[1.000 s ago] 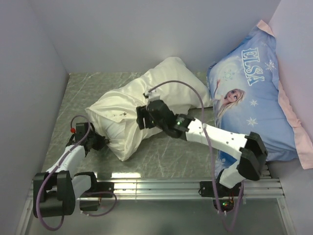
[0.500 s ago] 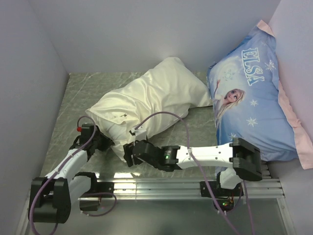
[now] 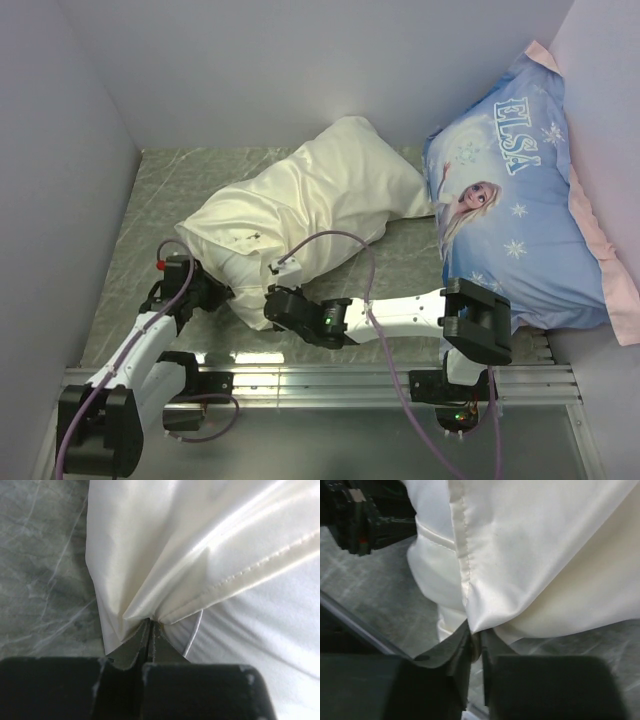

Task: Remove the pillowcase from the pillow

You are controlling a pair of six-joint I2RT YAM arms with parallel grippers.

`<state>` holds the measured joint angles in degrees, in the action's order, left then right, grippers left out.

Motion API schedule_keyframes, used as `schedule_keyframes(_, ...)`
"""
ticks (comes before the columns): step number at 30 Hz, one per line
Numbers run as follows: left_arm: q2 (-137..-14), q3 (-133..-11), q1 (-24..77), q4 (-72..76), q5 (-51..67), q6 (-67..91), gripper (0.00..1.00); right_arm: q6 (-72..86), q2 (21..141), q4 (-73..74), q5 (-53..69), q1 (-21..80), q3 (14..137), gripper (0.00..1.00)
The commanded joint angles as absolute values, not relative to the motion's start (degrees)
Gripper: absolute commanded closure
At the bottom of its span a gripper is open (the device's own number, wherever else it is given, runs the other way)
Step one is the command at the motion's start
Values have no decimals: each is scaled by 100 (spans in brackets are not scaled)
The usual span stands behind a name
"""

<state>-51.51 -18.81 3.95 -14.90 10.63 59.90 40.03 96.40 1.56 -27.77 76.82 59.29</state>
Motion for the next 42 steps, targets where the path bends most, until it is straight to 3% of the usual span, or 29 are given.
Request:
schedule_keyframes(1,-4940,-2065,439,-1722,1081,6021,99,4157,9449,-53,-3217,7620,5810,89)
schedule_keyframes(3,-4870,-2144,439,-1828,1046,5959,99,4148,9387,-70,-3173,7611,5731,98)
schedule_keyframes(6,-4773,-2337,439,-2065,958,5863,96,4166,9343,-53,-3085,7611,5547,100)
schedule_keyframes(12,-4623,-2943,439,-2592,756,5625,57,4245,9194,-35,-3032,7611,5187,100)
schedule_keyframes(21,-4246,-3901,439,-3611,422,5300,45,4298,9167,-35,-2936,7611,4975,100)
schedule_keyframes(35,-4289,-3657,439,-2673,1537,5168,58,4157,9123,-105,-2716,7638,4939,100)
schedule_keyframes(39,-4359,-3262,439,-2697,1460,5150,78,4043,9071,0,-2663,7673,5167,100)
schedule_keyframes(42,-4229,-3033,527,-2883,1222,5229,88,3877,8860,227,-2646,7673,5386,89)
